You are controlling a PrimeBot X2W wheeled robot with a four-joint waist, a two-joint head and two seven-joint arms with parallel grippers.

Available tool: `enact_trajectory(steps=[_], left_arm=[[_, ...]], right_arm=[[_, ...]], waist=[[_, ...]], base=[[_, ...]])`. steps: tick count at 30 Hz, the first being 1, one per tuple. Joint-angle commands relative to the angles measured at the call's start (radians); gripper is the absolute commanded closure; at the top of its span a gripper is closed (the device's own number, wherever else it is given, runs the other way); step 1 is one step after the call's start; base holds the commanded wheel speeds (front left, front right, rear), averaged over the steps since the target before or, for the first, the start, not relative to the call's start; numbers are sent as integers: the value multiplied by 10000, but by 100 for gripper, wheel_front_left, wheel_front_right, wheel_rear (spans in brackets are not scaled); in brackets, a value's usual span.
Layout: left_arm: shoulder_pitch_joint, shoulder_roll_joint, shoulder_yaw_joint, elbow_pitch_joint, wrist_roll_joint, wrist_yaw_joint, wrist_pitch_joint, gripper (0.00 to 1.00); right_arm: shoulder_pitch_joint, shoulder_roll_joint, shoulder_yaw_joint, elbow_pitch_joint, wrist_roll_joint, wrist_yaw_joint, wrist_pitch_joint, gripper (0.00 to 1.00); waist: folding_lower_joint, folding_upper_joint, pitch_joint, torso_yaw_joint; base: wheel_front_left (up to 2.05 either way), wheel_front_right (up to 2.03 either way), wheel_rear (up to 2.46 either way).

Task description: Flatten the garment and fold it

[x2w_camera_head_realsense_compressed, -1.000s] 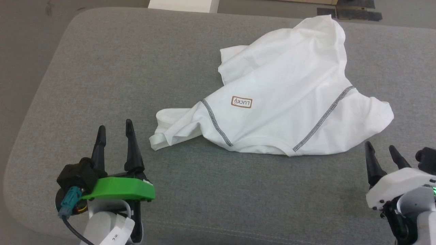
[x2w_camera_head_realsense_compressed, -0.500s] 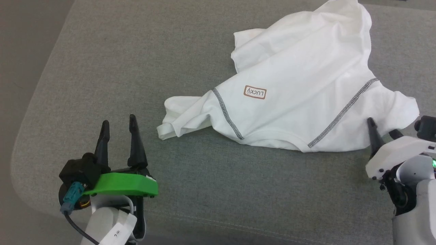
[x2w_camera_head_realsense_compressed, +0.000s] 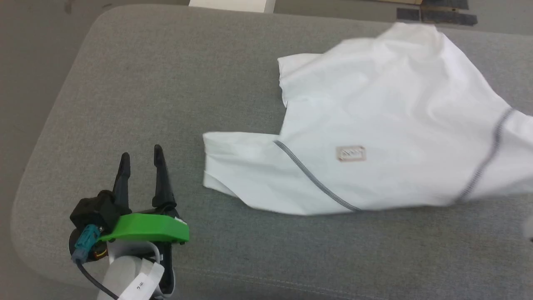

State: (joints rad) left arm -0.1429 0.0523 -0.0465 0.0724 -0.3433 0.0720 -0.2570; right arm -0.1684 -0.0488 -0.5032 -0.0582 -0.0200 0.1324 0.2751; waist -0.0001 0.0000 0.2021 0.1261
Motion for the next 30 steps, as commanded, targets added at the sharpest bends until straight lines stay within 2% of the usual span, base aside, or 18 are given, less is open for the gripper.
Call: enact_trajectory(steps=[1,5,7,10,16,17,18,19,24,30], left_arm=[[97,-20,45,30,-18,-40,-47,0],[214,-20,57,-23,-33,-21,-47,0],[255,-20,54,-22,-35,-25,-47,0],[274,-20,20,-7,-44,-35,-47,0],[246,-20,-38,117,24,-121,-47,0],[241,-20,-36,168,47,-150,-47,0],[248,-20,-46,195,68,-158,-47,0],[271,-20,-56,221,86,-160,-47,0],[336,-20,-185,381,149,-241,-47,0],[302,-20,-387,986,232,-221,-37,0]], right_arm=[[316,-15,-343,-528,-282,-17,237,100],[836,-15,-1323,-1673,-480,-17,762,100],[1008,-15,-1724,-1668,-267,-17,1058,100],[1326,-15,-1804,-925,203,-17,1685,100],[1586,-15,-1106,1208,1360,-17,2190,100],[1585,-15,-983,1466,1478,-17,2152,77],[1598,-15,-889,1625,1588,-17,2128,17],[1617,-15,-812,1780,1698,-17,2083,0],[1903,-14,-797,1584,1725,-17,1514,0],[2211,-14,-756,17,1383,-17,-21,0]], waist=[[1,0,-161,-138],[1,0,-233,-275],[1,0,-237,-344],[1,0,-229,-423],[1,0,-207,-627],[1,0,-235,-677],[1,0,-265,-719],[1,0,-310,-782],[1,0,-492,-1057],[1,0,-571,-1681]], base=[[0,0,0],[0,0,0],[0,0,0],[0,0,0],[0,0,0],[0,0,0],[0,0,0],[0,0,0],[0,0,0],[0,0,0]])
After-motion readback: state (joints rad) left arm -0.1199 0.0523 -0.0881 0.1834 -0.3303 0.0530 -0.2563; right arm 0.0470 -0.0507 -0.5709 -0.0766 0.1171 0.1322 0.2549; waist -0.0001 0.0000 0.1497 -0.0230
